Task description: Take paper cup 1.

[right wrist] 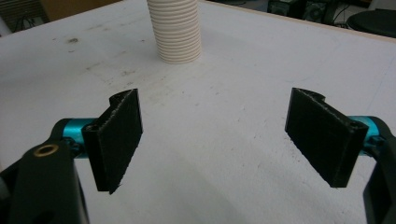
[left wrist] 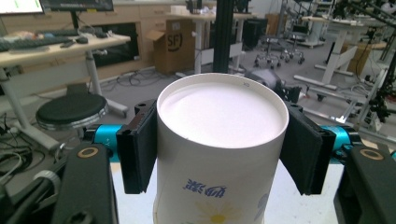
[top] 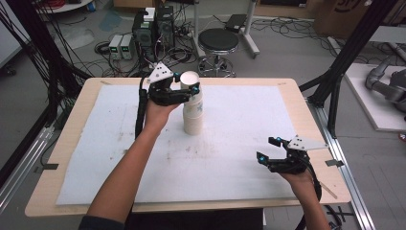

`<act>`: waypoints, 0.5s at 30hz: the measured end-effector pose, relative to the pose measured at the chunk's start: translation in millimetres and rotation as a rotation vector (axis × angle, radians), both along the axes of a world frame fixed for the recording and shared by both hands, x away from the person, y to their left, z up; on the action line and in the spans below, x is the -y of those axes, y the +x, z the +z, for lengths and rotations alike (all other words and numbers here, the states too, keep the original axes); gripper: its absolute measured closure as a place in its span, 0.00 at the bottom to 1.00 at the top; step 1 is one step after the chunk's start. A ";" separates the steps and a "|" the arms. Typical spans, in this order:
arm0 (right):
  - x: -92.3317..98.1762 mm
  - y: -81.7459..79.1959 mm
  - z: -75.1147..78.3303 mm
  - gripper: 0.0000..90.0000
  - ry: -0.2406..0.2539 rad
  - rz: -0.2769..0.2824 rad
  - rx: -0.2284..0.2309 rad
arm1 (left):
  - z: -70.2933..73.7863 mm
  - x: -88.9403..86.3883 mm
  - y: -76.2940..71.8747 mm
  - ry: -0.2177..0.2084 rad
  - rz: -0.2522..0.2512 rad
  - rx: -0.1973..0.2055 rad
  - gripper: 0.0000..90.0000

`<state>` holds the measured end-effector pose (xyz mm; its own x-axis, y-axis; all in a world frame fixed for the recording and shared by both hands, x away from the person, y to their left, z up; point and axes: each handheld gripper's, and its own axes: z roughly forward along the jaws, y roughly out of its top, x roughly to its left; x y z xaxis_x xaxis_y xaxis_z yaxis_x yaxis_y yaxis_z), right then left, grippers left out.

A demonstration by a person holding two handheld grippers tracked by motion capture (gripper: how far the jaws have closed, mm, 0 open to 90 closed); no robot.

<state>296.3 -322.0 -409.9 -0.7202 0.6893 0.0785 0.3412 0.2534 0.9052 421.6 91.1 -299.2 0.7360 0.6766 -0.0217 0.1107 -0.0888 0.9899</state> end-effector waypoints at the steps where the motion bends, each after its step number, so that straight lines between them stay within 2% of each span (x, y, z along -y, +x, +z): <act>1: 0.0 0.0 0.0 0.22 0.000 0.000 0.000 | 3.0 -1.1 -0.9 -0.002 0.002 0.008 0.39; 5: -0.1 -0.3 -0.1 0.22 0.000 -0.001 -0.002 | 15.3 -5.4 -6.9 -0.022 -0.005 0.035 0.40; 12: -0.9 -0.5 -0.4 0.22 0.004 -0.002 -0.007 | 28.5 -16.9 -21.1 -0.037 0.014 0.080 0.40; 15: -2.1 -0.5 -0.1 0.22 0.001 0.002 -0.003 | 33.4 -23.9 -28.2 -0.059 0.019 0.093 0.40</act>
